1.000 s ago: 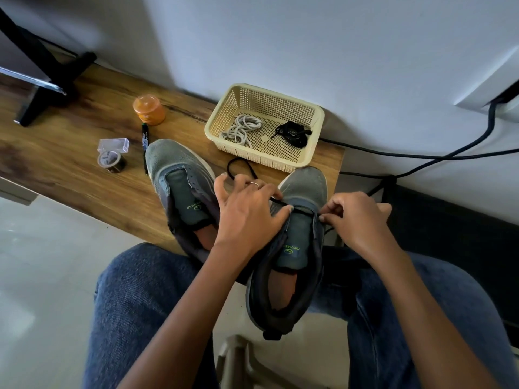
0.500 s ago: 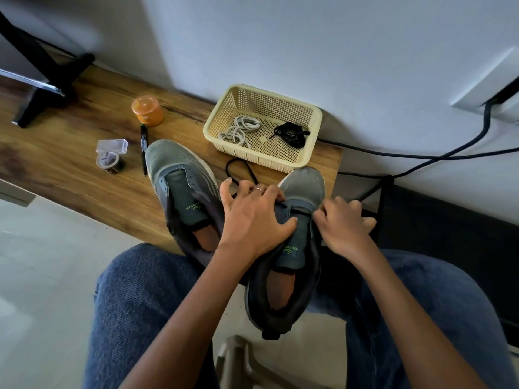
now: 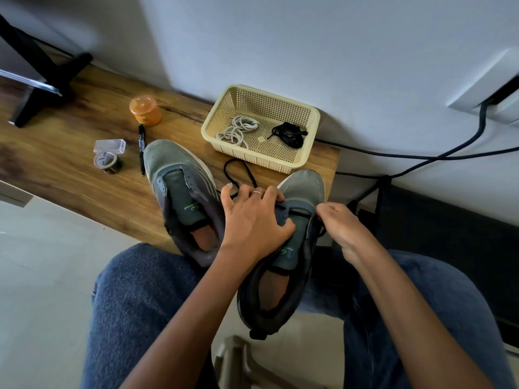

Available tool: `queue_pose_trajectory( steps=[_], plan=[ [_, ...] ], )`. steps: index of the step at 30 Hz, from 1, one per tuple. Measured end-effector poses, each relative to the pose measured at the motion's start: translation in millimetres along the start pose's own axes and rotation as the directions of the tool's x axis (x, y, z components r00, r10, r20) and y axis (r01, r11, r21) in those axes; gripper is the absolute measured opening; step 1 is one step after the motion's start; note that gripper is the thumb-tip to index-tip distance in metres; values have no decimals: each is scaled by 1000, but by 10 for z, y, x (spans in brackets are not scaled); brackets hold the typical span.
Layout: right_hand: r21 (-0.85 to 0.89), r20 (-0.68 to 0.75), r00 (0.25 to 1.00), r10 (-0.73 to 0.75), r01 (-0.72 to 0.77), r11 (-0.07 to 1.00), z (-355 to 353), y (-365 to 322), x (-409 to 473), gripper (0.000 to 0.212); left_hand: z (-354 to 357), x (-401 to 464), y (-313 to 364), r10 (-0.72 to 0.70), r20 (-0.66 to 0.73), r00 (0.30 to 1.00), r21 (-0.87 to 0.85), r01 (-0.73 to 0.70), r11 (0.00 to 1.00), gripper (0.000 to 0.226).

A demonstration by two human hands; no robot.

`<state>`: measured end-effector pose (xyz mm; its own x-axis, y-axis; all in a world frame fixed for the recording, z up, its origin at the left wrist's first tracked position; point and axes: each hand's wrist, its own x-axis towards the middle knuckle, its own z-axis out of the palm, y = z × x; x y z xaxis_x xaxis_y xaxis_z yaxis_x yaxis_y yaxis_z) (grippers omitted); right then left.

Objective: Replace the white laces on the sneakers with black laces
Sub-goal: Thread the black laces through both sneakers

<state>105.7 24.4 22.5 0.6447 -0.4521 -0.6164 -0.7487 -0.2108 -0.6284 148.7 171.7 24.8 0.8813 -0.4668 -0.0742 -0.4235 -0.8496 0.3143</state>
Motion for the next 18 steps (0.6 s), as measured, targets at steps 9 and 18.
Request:
queue_pose_trajectory(
  steps=[9,18],
  plan=[
    [-299,-49,988,-147,126,946,-68,57,33,28,70,7,-11,-56,-32,998,34,57,998,34],
    [-352,-47,979,-199,171,920,-314,118,-88,35,-38,47,-173,-160,4,987,139,158,977,40]
  ],
)
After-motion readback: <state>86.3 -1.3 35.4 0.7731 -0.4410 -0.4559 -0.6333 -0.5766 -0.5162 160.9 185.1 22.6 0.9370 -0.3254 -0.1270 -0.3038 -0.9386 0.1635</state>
